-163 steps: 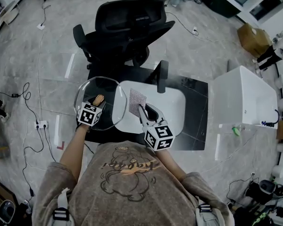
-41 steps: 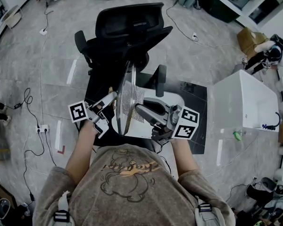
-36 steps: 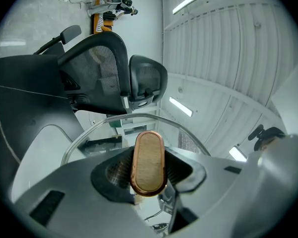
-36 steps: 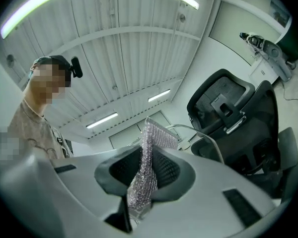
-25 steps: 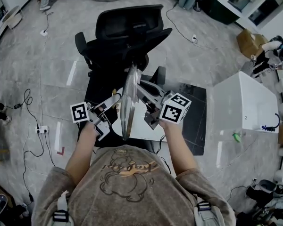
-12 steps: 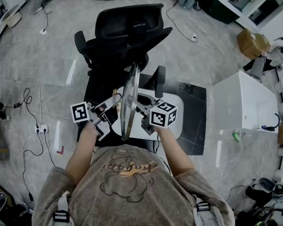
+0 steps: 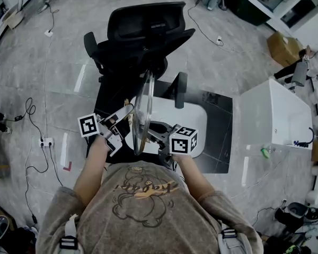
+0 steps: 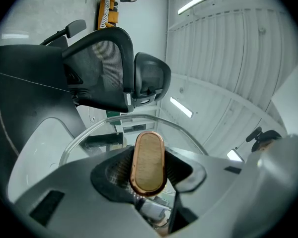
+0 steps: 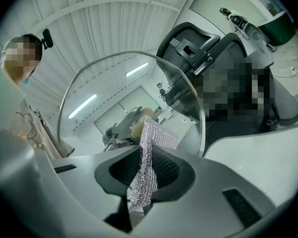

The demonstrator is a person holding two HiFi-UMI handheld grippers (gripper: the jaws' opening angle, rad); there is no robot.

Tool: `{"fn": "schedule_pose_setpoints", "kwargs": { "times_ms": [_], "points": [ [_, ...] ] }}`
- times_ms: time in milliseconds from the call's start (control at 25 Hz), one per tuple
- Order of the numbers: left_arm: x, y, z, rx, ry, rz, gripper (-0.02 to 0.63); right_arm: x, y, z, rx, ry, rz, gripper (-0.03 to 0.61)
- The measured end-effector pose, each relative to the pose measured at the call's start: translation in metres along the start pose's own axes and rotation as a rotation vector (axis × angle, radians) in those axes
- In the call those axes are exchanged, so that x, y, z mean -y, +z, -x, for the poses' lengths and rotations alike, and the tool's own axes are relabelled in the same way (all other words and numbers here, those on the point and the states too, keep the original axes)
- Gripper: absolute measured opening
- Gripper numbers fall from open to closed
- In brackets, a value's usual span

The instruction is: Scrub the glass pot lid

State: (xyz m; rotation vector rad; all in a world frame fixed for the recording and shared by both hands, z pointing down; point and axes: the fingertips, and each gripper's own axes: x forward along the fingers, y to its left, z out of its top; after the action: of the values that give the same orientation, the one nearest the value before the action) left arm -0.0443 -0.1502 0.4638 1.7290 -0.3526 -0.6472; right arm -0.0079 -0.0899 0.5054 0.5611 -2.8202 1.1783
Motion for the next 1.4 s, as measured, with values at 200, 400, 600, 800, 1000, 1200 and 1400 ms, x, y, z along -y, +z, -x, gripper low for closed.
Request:
{"fn": "schedule_pose_setpoints", "kwargs": {
  "times_ms": [200,400,600,800,1000,1200,1400],
  "points": [
    [-0.005,-0.005,0.003,-0.015,0.017,-0.005,0.181,-0.016,0.02,0.009,0.09,0.052,-0.08,0.083],
    [-0.014,-0.005,0.01,-0.018,0.049,0.002,0.179,-0.038,0.046,0.018,0.114,0.077,-0.048,0.083],
    [-0.02,-0.001,0.017,-0.007,0.067,0.003,0.181,-0.067,0.072,0.036,0.19,0.169,-0.045,0.083],
    [-0.02,0.001,0.021,0.011,0.07,0.009,0.18,-0.077,0.081,0.041,0.215,0.192,-0.038,0.083],
    [-0.02,0.007,0.025,0.03,0.094,-0.016,0.179,-0.063,0.081,0.042,0.244,0.145,-0.023,0.081],
    [-0.021,0.016,0.04,0.035,0.173,-0.073,0.181,-0.019,0.082,0.06,0.331,0.012,-0.066,0.081],
    [-0.016,0.032,0.071,0.089,0.192,-0.078,0.181,0.01,0.08,0.09,0.36,-0.105,-0.078,0.081]
  ]
}}
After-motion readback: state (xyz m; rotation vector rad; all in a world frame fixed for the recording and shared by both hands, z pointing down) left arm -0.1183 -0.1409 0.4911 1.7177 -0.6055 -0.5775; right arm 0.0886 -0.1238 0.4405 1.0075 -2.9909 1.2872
